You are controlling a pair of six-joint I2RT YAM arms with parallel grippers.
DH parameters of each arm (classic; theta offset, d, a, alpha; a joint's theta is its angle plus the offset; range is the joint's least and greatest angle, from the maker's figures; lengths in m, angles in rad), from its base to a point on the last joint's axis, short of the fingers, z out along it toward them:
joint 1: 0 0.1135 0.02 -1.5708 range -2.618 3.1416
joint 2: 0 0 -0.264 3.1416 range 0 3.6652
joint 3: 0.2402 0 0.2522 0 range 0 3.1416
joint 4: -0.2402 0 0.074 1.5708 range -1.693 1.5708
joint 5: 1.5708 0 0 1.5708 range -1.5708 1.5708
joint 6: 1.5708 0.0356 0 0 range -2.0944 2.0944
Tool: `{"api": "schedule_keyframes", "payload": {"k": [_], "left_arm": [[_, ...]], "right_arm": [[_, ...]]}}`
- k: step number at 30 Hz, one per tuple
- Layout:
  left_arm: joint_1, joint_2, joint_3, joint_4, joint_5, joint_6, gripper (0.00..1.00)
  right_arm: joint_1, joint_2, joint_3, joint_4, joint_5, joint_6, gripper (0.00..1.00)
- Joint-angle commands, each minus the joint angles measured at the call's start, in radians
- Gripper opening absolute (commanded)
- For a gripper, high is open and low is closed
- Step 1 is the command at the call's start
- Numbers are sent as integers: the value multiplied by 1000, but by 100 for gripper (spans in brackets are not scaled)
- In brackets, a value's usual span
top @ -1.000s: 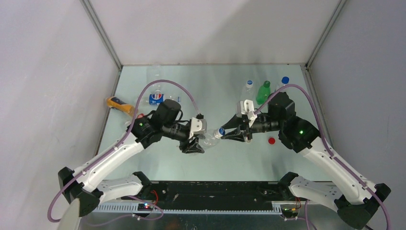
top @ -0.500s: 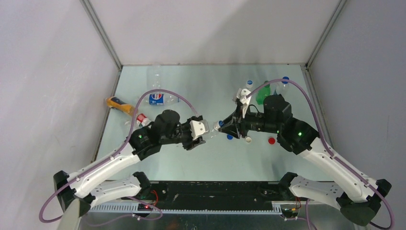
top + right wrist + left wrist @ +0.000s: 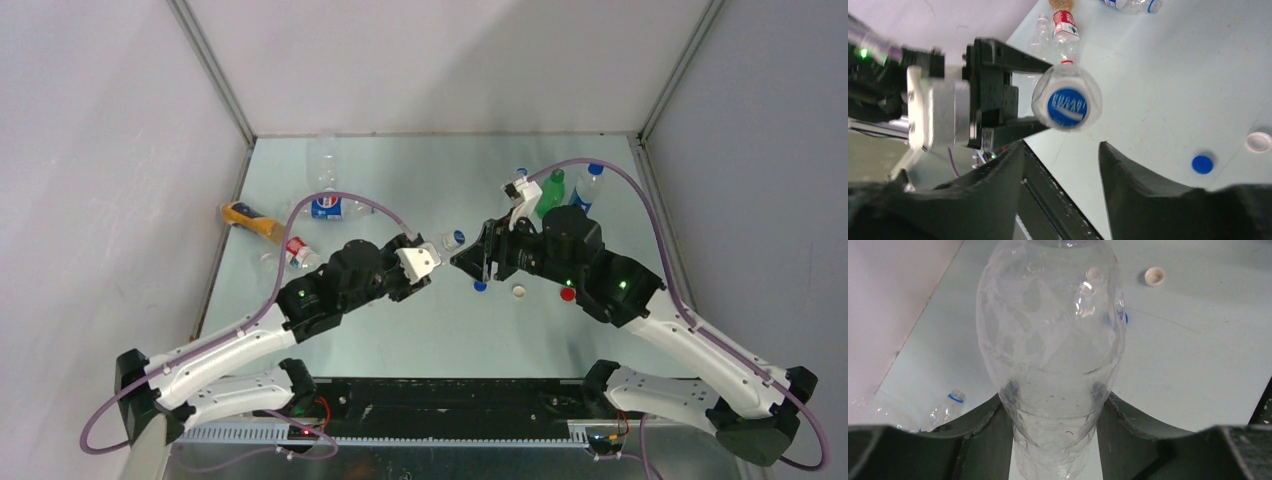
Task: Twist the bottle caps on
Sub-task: Screw the bottle cap onto the plastic bottle.
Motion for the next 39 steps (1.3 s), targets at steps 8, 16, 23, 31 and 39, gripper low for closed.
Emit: {"api": "schedule_keyframes", "payload": {"k": [8, 16, 23, 31, 39], "left_arm": [[119, 39, 119, -193, 303, -32, 0], [126, 129, 247, -386, 561, 74, 0], [125, 166, 305, -483, 612, 166, 0], [118, 173, 340, -530, 641, 227, 0], [116, 190, 363, -562, 648, 259, 0]], "right_arm": [[-3, -213, -16, -82, -155, -747, 79], [-15, -202, -19, -86, -371, -1042, 77], [-18, -172, -19, -106, -444, -1101, 70], [-19, -140, -19, -143, -491, -1109, 61], [-24, -113, -18, -126, -519, -1110, 52]]}}
